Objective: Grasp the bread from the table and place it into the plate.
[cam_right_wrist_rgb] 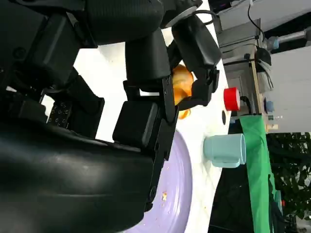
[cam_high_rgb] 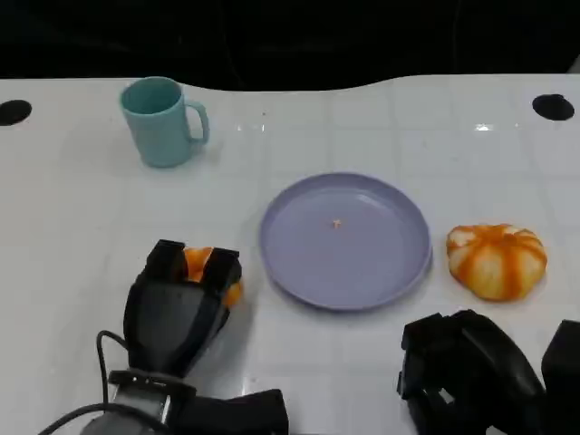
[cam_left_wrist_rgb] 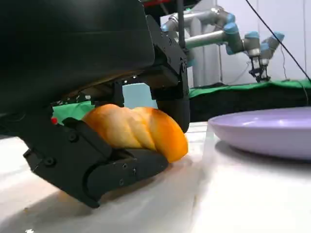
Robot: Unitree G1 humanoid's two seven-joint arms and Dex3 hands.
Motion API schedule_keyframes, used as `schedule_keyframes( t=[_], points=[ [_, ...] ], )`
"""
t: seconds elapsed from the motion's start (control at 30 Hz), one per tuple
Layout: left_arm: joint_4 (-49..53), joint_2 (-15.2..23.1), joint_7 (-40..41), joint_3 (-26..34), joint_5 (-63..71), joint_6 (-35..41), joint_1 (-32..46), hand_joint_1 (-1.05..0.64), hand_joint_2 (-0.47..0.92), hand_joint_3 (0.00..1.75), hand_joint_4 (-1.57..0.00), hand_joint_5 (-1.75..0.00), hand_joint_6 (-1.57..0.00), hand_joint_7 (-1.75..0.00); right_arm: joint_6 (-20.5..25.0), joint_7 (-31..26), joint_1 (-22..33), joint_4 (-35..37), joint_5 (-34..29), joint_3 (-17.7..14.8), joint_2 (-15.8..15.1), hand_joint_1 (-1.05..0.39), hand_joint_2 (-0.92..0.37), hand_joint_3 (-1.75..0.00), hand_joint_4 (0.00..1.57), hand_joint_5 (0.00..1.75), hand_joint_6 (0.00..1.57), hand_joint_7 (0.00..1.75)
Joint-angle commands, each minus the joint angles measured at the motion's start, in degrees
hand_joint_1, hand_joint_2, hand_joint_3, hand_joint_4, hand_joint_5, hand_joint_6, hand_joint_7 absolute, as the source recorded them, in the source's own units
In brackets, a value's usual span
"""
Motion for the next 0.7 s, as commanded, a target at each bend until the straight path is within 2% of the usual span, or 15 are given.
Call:
schedule_keyframes(
  t=[0.03, 0.2, 0.47, 0.7],
  points=[
    [2.2, 1.1, 2.8, -0.3, -1.5, -1.9, -0.6, -0.21, 0.44, 1.40, -0.89, -1.75, -0.65, -1.75, -0.7, 0.5, 0.2, 0.3, 0.9, -0.8, -0.6, -1.05, -0.05, -1.37, 1.55, 1.31, 1.57, 1.04],
    [-0.3, 1.8, 1.9, -0.2, -2.5, -2.0, -0.4, -0.21, 0.39, 1.49, -0.91, -1.75, -0.67, -1.75, -1.1, 0.4, 0.2, 0.5, 0.7, -0.8, -0.6, -1.05, -0.06, -1.36, 1.55, 1.31, 1.57, 1.03],
    [-9.9, 4.1, -0.5, 1.1, -4.6, -1.9, 2.1, -0.20, 0.38, 1.47, -0.94, -1.75, -0.70, -1.75, -1.2, 0.3, 0.4, 0.4, 0.7, -0.7, -0.4, -1.05, -0.07, -1.35, 1.54, 1.32, 1.57, 1.04],
    [-20.9, 6.5, -5.9, 3.0, -4.8, 0.6, 5.0, -0.19, 0.37, 1.44, -0.95, -1.75, -0.71, -1.75, -0.9, -0.2, 0.4, -0.1, 0.5, -0.5, -0.2, -1.05, -0.08, -1.34, 1.53, 1.33, 1.57, 1.04]
  ],
)
